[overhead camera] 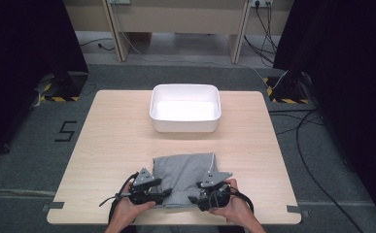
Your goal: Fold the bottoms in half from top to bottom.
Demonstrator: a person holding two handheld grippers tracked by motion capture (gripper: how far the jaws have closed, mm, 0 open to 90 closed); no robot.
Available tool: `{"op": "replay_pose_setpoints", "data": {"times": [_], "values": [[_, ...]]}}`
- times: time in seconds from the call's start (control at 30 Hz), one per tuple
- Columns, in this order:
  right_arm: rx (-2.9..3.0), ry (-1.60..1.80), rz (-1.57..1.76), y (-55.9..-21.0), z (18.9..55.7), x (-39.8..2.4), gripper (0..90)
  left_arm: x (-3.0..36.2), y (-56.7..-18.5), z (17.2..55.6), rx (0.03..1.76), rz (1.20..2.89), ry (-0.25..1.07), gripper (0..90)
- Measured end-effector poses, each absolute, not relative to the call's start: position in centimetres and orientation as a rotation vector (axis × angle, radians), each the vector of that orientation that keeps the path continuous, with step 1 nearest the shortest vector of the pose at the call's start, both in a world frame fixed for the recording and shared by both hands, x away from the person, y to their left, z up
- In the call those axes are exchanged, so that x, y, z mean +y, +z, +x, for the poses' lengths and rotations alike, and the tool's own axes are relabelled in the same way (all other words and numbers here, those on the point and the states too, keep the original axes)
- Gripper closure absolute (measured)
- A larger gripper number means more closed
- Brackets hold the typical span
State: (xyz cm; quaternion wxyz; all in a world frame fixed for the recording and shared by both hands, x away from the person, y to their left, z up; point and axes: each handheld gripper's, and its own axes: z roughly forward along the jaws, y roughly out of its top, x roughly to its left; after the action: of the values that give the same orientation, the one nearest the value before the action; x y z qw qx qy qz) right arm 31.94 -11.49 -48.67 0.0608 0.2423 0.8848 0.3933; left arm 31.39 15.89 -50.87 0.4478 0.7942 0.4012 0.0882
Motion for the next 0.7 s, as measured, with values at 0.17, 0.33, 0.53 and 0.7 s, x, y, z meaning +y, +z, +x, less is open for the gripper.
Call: {"op": "replay_pose_setpoints", "data": {"times": [0.17,0.33,0.53,0.7], "values": [[2.584,1.228,0.780,-47.5,32.4,-12.4,37.6,16.2,-49.8,31.5,0.991,1.965,0.246,37.0],[2.497,1.236,0.861,-46.7,33.2,-13.7,34.7,16.1,-49.1,31.9,0.982,1.954,0.272,36.6],[2.422,1.221,0.938,-46.4,34.0,-15.2,33.3,15.7,-48.8,32.4,0.981,1.939,0.264,35.9],[2.400,1.216,0.970,-46.5,34.3,-15.9,32.7,15.0,-48.8,33.1,0.971,1.942,0.264,35.6]]}}
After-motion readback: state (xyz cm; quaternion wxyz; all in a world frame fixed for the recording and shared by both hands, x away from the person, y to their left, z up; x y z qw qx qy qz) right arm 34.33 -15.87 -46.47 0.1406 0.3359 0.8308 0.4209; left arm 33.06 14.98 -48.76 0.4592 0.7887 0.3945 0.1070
